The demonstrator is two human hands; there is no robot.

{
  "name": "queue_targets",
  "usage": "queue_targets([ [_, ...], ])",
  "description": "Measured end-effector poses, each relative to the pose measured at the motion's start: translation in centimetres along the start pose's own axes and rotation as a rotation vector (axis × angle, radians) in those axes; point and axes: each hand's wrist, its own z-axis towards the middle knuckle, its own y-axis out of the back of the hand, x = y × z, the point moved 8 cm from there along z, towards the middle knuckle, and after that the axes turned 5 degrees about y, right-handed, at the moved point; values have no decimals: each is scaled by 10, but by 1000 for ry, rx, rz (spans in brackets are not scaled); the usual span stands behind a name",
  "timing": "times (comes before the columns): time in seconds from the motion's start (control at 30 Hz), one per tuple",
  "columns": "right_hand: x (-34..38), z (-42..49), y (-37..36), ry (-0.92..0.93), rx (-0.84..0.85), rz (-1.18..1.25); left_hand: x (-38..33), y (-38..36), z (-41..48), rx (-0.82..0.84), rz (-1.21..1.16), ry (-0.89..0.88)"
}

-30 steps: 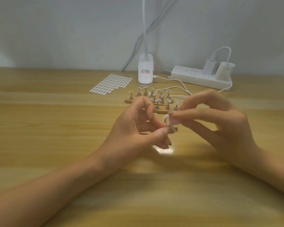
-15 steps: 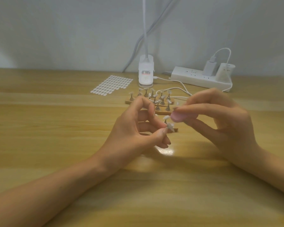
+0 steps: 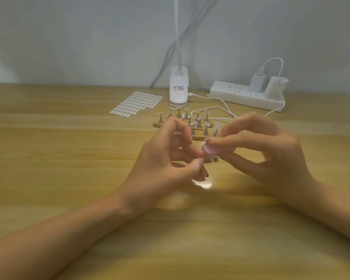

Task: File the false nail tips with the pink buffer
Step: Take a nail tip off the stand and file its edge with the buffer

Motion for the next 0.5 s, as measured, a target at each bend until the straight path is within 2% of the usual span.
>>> queue_targets([
  [0.5, -1, 1, 1, 8, 8, -31, 0, 0, -1, -9, 18, 7],
])
